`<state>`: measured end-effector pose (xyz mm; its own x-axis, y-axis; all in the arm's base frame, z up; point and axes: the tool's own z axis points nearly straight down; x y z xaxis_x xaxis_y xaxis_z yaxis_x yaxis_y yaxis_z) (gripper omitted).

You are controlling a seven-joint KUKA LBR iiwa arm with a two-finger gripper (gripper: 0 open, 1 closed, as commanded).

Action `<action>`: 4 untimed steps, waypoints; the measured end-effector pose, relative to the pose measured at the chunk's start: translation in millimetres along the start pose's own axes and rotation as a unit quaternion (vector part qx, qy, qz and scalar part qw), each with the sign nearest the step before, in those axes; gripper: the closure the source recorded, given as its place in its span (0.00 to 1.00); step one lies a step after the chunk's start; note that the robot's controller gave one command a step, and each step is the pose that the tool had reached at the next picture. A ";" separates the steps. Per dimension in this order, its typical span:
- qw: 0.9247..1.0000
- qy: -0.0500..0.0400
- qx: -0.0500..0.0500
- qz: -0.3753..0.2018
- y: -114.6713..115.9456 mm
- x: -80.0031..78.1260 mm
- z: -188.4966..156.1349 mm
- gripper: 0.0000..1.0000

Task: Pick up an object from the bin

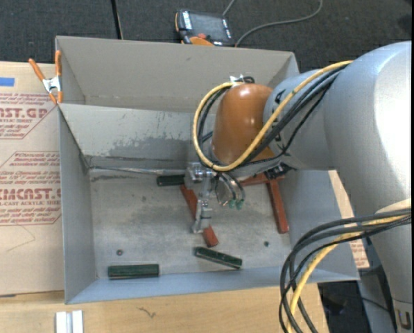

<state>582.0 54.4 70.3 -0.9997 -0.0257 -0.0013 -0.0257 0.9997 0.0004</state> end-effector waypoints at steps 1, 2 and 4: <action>0.999 -0.001 0.000 0.053 -14.0 -7.7 -11.2 0.00; 0.994 0.000 0.001 0.113 -66.3 2.0 -24.2 0.00; 0.998 0.000 0.000 0.061 4.2 38.9 -0.3 1.00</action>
Offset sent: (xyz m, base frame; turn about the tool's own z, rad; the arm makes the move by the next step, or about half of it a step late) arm 0.0075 -0.0148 0.0112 0.1077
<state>543.0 57.6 70.6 -0.9953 0.0972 -0.0012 0.0972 0.9953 0.0013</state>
